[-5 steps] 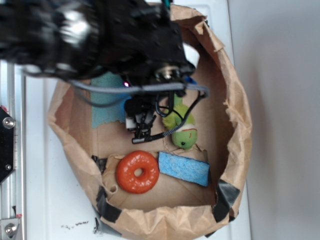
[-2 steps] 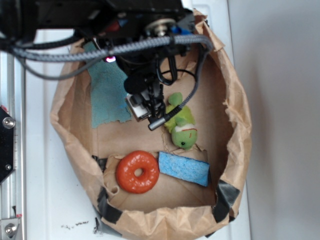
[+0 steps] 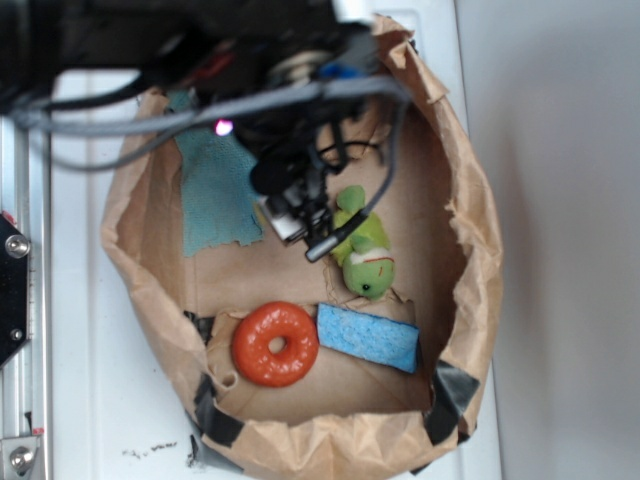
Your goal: Grab the blue cloth.
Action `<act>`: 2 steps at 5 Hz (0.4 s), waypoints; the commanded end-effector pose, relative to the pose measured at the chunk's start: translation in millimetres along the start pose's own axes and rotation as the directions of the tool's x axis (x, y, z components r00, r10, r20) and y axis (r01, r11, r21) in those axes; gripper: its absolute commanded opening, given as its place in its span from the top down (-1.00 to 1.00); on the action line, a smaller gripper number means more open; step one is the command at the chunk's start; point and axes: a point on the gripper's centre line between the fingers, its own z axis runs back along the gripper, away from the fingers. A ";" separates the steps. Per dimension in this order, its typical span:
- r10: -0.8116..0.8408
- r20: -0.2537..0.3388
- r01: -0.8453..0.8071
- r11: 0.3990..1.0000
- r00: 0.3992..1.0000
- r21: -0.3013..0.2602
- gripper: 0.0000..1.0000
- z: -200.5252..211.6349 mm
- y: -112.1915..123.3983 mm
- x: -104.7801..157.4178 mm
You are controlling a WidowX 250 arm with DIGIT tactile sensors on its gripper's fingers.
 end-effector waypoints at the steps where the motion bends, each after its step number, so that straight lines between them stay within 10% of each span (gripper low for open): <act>1: 0.159 0.154 -0.145 0.984 0.975 -0.099 -1.00 2.6 -3.3 2.5; 2: 0.189 0.140 -0.178 0.980 0.972 -0.087 -1.00 -3.0 0.1 10.2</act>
